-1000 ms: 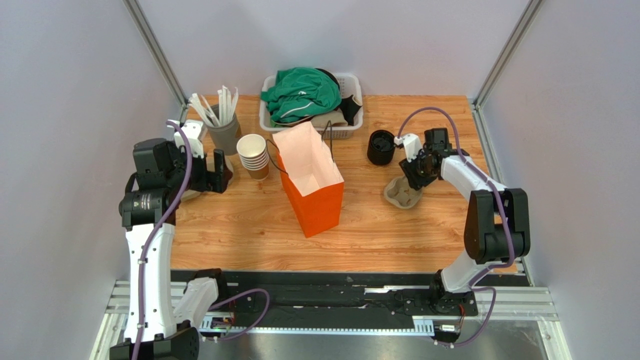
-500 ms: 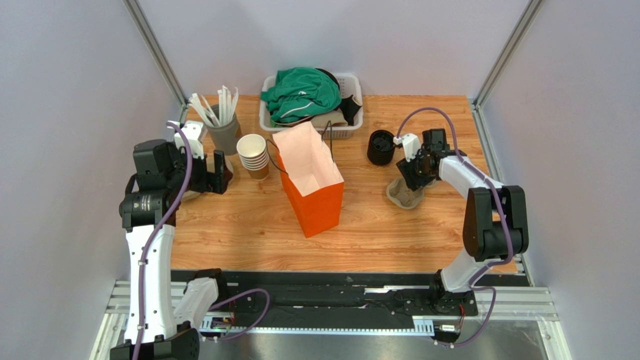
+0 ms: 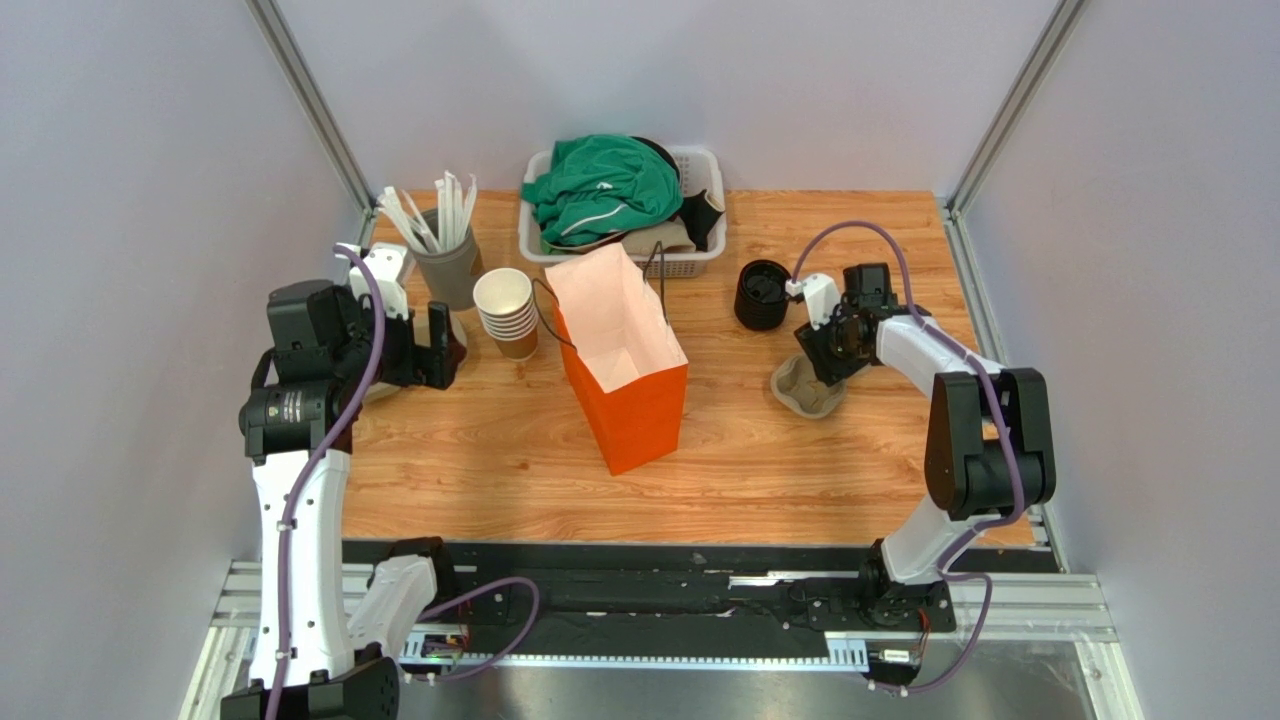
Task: Pack the takeout coffee
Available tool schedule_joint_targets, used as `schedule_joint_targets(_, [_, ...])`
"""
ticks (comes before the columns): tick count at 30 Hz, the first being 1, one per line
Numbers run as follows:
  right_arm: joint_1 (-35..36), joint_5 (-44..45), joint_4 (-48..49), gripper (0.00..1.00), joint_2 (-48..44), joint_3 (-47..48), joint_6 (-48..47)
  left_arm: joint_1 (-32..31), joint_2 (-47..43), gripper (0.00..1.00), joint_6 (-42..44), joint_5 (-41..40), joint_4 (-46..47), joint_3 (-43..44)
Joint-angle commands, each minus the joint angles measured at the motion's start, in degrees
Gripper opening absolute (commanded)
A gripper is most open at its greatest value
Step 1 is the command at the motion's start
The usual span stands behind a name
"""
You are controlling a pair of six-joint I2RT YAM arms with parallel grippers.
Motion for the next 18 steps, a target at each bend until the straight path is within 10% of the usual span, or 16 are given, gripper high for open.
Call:
schedule_joint_targets(1, [0.25, -1.88, 2.54, 0.49, 0.1, -0.09, -0.49, 0.71, -0.69, 0.95, -0.53, 1.12, 1.34, -0.01])
schedule_joint_targets(18, [0.25, -2.93, 2.55, 0.62, 2.12, -0.53, -1.46, 0.98, -0.95, 0.96, -0.62, 1.3, 1.34, -0.09])
